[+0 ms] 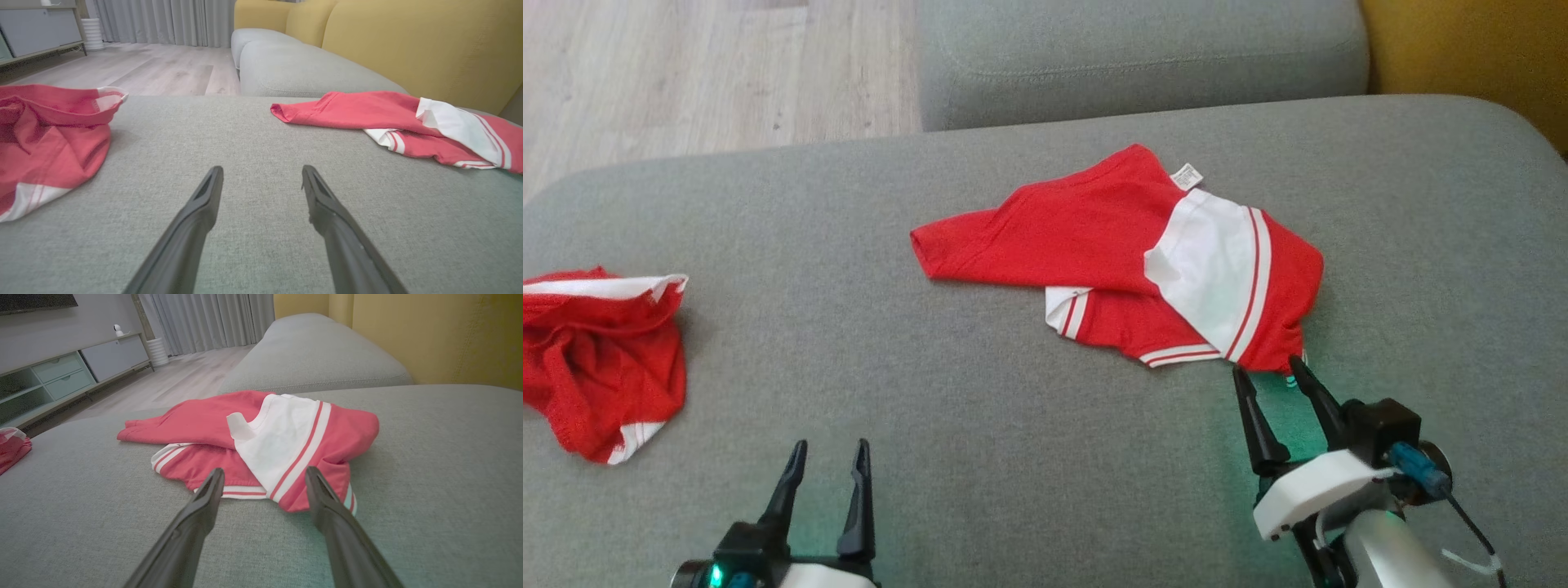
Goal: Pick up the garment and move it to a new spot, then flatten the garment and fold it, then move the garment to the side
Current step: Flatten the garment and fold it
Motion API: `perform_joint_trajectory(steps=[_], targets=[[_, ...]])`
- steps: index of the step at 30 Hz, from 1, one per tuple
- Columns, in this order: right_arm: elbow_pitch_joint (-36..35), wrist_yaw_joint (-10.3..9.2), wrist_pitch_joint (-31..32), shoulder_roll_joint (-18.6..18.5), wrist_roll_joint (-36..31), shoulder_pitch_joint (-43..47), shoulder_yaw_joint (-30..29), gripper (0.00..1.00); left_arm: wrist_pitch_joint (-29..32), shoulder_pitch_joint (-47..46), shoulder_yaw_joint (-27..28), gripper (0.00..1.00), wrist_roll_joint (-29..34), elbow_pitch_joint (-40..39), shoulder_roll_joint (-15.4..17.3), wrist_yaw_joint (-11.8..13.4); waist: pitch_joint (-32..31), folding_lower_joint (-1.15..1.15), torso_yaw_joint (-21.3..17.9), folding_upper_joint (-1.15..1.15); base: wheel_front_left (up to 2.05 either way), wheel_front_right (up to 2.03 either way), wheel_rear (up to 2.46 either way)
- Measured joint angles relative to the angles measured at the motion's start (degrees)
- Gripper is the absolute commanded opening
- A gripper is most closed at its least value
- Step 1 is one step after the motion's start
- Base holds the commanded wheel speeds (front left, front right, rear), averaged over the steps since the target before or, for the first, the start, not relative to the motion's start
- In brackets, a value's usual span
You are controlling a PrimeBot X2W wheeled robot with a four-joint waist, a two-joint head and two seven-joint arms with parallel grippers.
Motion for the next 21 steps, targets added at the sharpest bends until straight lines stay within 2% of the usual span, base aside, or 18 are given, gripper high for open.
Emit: perform_joint_trajectory(steps=[8,13,17,21], targets=[[0.22,0.00,0.01,0.00,-0.47,-2.51,1.88,1.00,0.00,-0.61,-0.10,1.00,1.22,-0.07,-0.99,-1.37,2.91,0.01,1.98,0.00,0.00,0.00,0.00],[1.38,0.00,0.02,0.00,0.03,-6.59,6.42,1.00,0.00,-1.73,-1.09,1.00,0.91,0.51,-0.99,-2.03,4.47,0.01,4.43,0.00,0.00,0.00,0.00],[4.37,0.00,0.02,-0.01,3.04,-9.88,11.16,1.00,0.00,-2.26,-3.33,1.00,0.03,0.86,-1.00,-2.00,5.62,0.01,7.37,0.00,0.00,0.00,0.00],[7.21,0.00,0.02,-0.02,4.49,-12.41,12.63,1.00,0.01,-2.38,-4.39,1.00,-0.51,1.30,-1.03,-1.77,6.61,0.01,9.74,0.00,0.00,0.00,0.00]])
